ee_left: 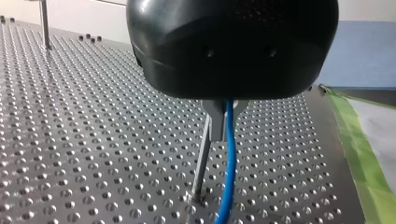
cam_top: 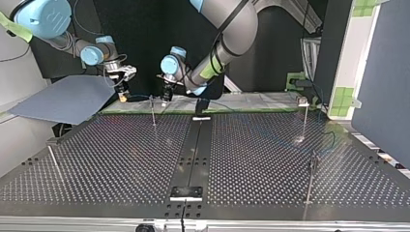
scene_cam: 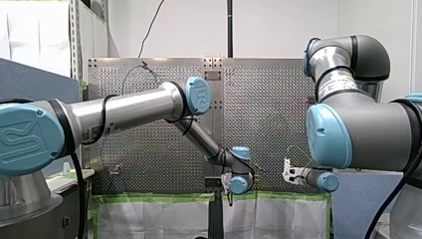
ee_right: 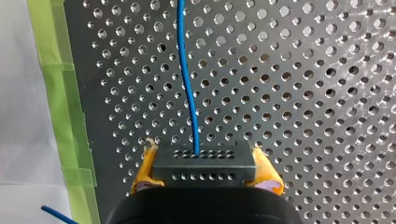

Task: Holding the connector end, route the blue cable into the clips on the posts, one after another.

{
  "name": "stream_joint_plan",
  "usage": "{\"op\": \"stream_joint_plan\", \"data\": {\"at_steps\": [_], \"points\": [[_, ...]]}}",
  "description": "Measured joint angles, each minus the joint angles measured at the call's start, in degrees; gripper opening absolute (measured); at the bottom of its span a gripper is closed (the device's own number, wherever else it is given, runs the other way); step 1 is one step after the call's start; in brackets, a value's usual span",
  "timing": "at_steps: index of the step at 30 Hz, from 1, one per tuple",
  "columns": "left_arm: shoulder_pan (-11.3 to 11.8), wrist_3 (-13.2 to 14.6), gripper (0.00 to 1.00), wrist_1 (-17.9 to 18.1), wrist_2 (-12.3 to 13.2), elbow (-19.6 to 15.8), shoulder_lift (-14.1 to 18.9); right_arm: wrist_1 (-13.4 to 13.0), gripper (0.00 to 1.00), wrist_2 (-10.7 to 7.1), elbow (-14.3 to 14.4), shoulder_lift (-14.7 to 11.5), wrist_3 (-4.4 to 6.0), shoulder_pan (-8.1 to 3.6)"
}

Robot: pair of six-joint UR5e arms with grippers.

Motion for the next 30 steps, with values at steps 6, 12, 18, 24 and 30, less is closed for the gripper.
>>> {"op": "stream_joint_plan", "data": {"at_steps": [6, 12, 18, 24, 30], "points": [[0.3, -0.3, 0.00, -1.0, 1.3, 0.8, -0.4, 0.1, 0.00, 0.40, -0.5, 0.4, 0.30, -0.08], [0.0, -1.4, 0.00, -1.1, 3.7, 2.2, -0.5, 1.3, 0.00, 0.87, -2.4, 2.7, -0.54, -0.21], [0.5, -2.0, 0.00, -1.6, 3.6, 3.4, -1.1, 4.5, 0.00, 2.94, -4.1, 3.6, -3.47, -0.27], [1.3, -2.2, 0.00, -2.3, 3.7, 4.0, -2.8, 6.5, 0.00, 3.43, -5.4, 3.6, -5.05, -0.28], [1.9, -3.5, 0.00, -2.3, 5.6, 4.8, -3.2, 7.8, 0.00, 2.75, -6.4, 3.6, -6.74, -0.24]]}}
